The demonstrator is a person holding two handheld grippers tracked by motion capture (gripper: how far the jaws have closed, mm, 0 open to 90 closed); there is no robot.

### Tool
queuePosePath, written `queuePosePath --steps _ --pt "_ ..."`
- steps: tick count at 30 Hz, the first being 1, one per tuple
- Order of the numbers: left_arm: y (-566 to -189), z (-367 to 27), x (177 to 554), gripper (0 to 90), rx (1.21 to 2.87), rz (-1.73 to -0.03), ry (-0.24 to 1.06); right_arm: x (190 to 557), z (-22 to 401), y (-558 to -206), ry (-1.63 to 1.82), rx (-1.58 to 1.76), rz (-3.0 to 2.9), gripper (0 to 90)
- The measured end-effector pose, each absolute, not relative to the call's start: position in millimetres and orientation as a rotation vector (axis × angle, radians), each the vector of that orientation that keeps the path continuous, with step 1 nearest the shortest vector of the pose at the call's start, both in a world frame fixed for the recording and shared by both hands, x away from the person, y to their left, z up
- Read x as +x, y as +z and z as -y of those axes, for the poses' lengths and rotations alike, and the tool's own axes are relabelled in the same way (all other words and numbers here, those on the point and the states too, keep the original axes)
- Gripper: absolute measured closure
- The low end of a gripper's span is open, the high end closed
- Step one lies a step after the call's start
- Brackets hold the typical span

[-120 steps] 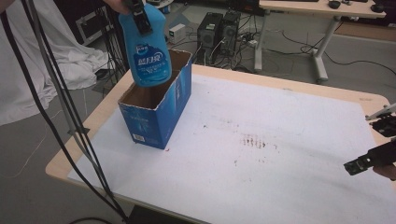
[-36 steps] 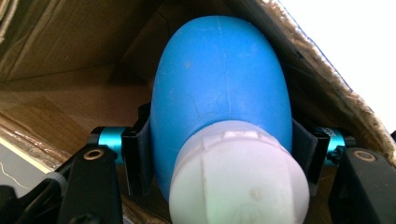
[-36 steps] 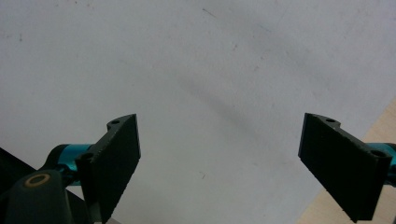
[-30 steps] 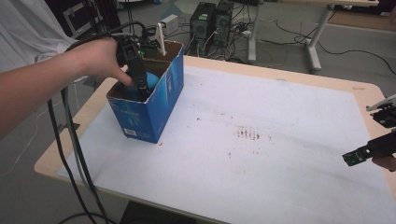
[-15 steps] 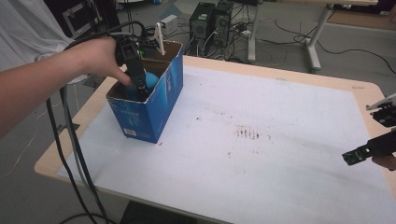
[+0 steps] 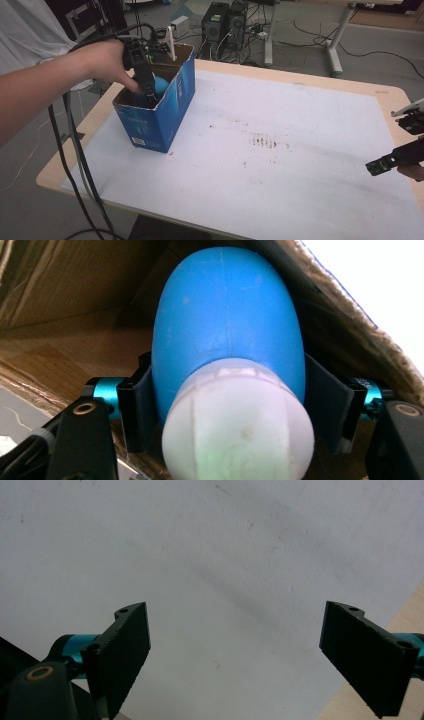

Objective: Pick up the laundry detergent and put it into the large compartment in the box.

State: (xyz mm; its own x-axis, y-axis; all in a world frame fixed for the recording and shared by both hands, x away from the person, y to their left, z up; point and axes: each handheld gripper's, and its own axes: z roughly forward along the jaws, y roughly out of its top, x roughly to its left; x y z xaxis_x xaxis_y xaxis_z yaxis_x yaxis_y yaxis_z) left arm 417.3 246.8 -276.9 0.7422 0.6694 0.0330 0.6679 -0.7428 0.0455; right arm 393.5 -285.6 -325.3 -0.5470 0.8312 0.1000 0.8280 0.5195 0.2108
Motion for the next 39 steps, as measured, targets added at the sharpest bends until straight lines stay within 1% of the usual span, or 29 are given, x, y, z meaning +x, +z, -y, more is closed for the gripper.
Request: queuePosePath --steps 11,21,24,32,35,36,39 --pt "-274 -247 416 29.9 2.92 -1.089 0.085 392 287 -326 0.372 1.49 -2.725 12.1" --pt "-265 -247 412 25.1 2.958 -1.029 0.127 391 288 -323 0.379 1.492 -2.718 12.1" --pt "-256 -247 411 23.1 2.97 -0.999 0.147 390 289 -323 0.376 1.495 -2.714 12.1" --pt "-219 -240 406 21.6 2.983 -0.908 0.227 388 291 -321 0.389 1.488 -2.714 12.0" --pt "-205 -234 405 21.4 2.964 -0.879 0.264 387 293 -319 0.384 1.487 -2.706 12.0" --pt "-201 -231 404 20.0 2.962 -0.864 0.274 386 294 -319 0.38 1.495 -2.704 12.0" --pt "-193 -219 403 19.9 2.95 -0.812 0.284 384 297 -318 0.38 1.494 -2.701 12.0"
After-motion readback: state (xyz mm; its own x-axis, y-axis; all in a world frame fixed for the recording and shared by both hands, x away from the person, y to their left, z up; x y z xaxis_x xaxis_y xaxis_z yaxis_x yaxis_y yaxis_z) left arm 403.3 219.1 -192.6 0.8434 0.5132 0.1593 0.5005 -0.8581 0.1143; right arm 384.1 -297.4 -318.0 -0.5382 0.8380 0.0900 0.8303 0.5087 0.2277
